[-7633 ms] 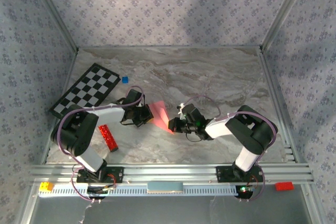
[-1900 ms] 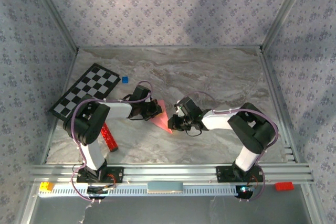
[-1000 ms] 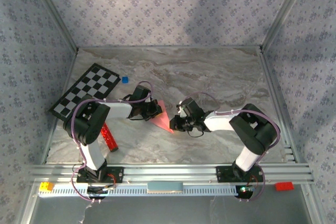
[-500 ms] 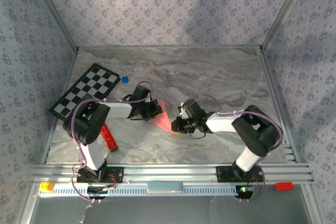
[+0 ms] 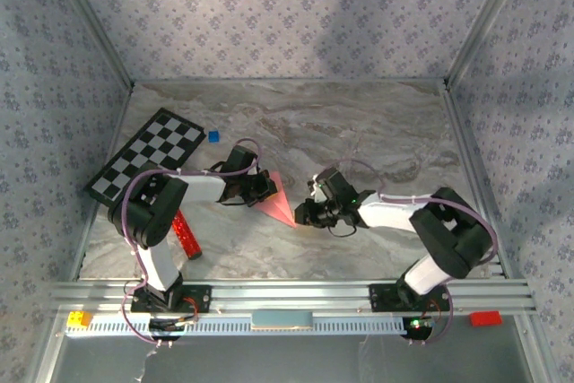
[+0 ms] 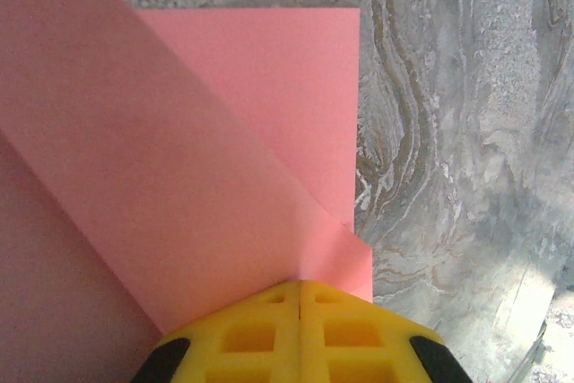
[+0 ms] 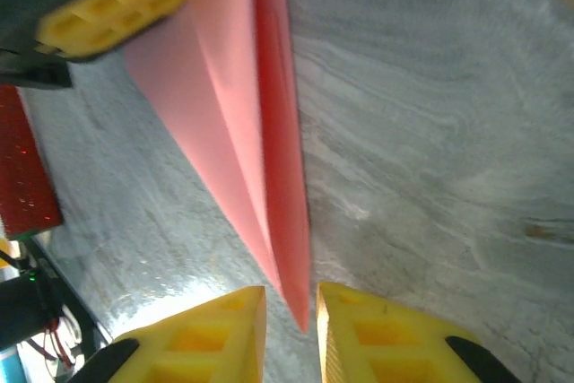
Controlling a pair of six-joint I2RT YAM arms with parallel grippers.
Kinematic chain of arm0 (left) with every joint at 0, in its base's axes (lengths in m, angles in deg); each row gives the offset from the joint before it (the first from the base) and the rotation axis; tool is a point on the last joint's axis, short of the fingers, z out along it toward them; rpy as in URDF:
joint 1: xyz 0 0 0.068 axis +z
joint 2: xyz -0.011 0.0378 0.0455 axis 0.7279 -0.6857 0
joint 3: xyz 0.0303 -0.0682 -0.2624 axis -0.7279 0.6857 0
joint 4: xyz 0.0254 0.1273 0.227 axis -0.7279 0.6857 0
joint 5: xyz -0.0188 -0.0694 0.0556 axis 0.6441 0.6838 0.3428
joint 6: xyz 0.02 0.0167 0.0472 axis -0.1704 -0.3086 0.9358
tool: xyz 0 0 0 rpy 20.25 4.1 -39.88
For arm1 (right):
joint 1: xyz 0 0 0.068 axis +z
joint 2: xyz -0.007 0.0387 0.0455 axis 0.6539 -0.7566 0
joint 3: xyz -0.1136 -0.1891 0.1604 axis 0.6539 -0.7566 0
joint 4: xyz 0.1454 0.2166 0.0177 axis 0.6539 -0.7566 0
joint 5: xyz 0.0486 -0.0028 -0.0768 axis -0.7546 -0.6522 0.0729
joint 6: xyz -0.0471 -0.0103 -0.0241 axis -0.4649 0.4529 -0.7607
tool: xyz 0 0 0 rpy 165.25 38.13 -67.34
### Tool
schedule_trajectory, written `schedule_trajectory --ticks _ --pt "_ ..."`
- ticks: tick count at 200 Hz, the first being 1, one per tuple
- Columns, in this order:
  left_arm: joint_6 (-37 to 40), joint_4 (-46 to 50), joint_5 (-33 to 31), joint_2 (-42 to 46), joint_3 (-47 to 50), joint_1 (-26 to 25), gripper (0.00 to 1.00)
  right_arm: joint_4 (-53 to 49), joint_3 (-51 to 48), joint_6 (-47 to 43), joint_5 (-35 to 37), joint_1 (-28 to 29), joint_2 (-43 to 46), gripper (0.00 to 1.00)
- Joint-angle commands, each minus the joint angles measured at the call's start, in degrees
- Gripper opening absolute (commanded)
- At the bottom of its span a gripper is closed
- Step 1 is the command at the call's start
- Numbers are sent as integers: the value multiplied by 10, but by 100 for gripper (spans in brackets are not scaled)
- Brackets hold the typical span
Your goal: Fold a paper plane with a square sheet of paper (pick it up from the middle)
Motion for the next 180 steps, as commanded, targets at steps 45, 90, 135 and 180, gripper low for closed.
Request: schedule_trajectory --ticks 45,90,135,180 --pt "5 18 -21 -17 14 5 0 6 114 -10 -55 0 -82 12" --pt "5 20 -20 -17 13 4 0 14 125 2 -52 5 -141 7" --pt "6 21 -22 -17 12 5 0 32 80 10 -50 9 -146 7" --pt "6 22 -23 -18 13 6 0 50 43 21 -46 17 -139 7"
